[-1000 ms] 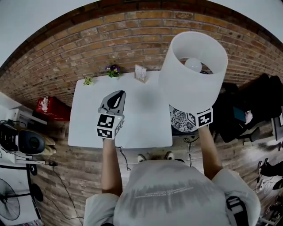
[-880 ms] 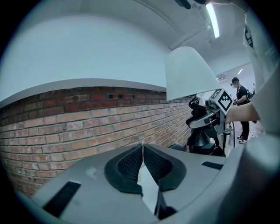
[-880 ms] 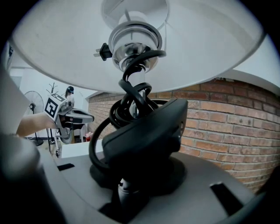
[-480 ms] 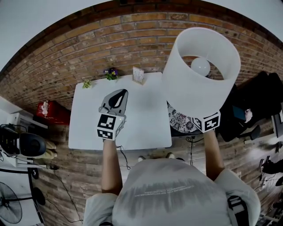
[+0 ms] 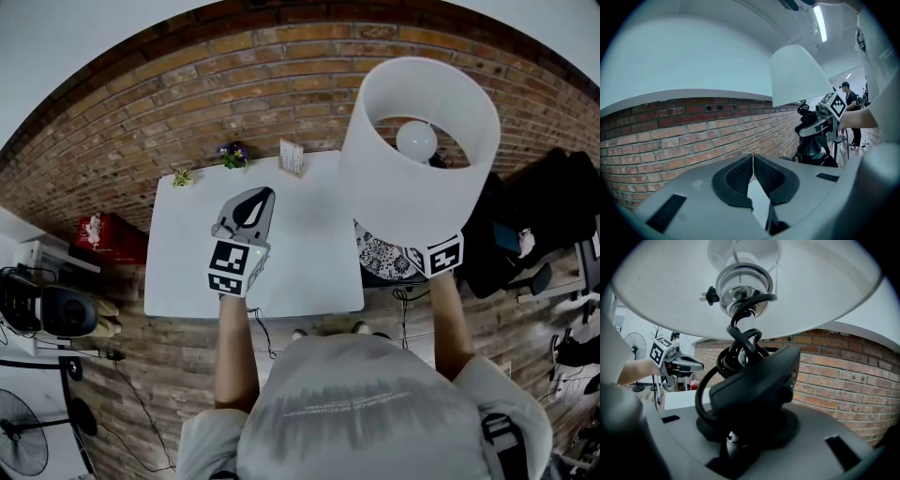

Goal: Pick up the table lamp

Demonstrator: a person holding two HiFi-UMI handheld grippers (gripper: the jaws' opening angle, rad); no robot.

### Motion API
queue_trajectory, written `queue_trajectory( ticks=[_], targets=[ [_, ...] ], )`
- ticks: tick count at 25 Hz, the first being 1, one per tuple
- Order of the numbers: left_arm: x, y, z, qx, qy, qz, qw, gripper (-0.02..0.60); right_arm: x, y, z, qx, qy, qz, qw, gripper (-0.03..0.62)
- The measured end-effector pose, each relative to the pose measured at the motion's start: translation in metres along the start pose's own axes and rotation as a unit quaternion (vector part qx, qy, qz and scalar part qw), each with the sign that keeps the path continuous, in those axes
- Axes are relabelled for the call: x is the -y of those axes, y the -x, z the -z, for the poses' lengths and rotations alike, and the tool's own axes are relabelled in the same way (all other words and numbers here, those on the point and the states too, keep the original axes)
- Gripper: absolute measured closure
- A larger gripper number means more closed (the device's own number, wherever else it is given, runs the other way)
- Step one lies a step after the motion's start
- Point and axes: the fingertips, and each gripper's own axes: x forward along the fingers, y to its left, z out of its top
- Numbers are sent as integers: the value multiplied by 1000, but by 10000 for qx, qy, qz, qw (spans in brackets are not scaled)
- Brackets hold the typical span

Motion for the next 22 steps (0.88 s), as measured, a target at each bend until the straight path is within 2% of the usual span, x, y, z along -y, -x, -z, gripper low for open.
queue_trajectory(
  ticks=[22],
  targets=[
    [-9,13,9,-97,54,-243,9996,565,-13,-21,2,59,31,-286,9996,469]
  ],
)
